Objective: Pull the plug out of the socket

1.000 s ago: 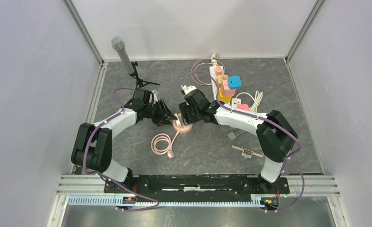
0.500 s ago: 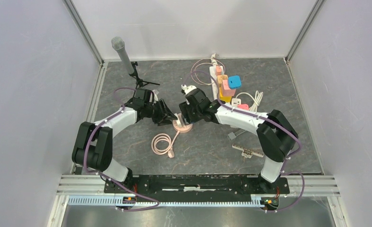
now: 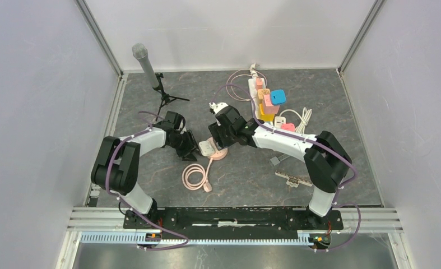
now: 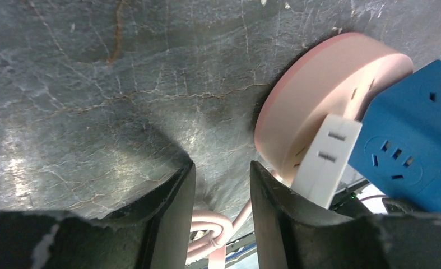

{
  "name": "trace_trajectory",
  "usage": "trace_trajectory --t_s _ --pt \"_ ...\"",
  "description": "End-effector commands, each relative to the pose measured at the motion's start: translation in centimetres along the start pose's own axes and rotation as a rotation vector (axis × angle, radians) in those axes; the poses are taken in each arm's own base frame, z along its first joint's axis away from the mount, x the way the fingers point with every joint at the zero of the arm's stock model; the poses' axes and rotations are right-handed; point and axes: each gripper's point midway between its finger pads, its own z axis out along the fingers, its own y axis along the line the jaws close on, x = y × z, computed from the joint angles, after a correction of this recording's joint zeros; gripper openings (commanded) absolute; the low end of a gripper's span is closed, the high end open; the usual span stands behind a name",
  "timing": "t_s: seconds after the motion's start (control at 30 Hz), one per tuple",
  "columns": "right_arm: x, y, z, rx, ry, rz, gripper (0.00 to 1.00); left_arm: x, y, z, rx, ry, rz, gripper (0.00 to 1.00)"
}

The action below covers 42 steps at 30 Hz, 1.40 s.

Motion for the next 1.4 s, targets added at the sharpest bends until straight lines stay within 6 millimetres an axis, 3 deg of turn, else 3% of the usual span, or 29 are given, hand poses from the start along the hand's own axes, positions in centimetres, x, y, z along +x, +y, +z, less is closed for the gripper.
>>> trace_trajectory --t_s 0.0,0.17,0.37,0.43,0.57,0.7,0.8,0.93,1.2,1.37 --pt "-4.9 2.6 -2.0 -0.138 -0.144 0.071 0.0 0.1 1.8 -0.1 -0.089 -0.023 0.054 0.49" --pt "-3.6 1.0 -1.3 -0.055 -0.115 0.083 0.0 -1.0 0.4 -1.8 -0.059 -0.088 0.078 0.5" --pt "-1.6 -0.1 0.2 0.003 -0.07 0.067 0.0 -2.4 0.2 -4.5 -0.082 -0.233 0.096 0.5" --pt "-1.0 0.0 0.6 0.0 -0.056 0.064 0.0 -2.4 -1.4 -5.3 0.002 -0.267 0.121 0.51" --pt "-1.0 0.8 0.4 -0.048 -0.072 0.084 0.0 -2.6 -4.1 -6.5 0.165 -0.335 0.154 0.65" --pt "-0.7 1.6 0.5 -0.089 -0.063 0.103 0.0 -2.3 -5.7 -5.8 0.258 -0.293 0.163 0.81" --pt "-0.6 2.1 0.5 -0.111 -0.059 0.12 0.0 -2.4 -5.0 -3.9 0.225 -0.237 0.126 0.89" --pt "-0.9 2.5 0.4 -0.13 -0.064 0.13 0.0 -2.7 -4.2 -1.7 0.18 -0.189 0.071 0.92" --pt "-0.2 1.9 1.0 -0.09 -0.048 0.115 0.0 -3.5 -5.6 -0.4 0.213 -0.177 0.049 0.89" --pt "-0.7 2.1 1.3 -0.031 -0.051 0.044 0.0 -2.5 -2.9 1.1 0.057 -0.138 0.013 0.72"
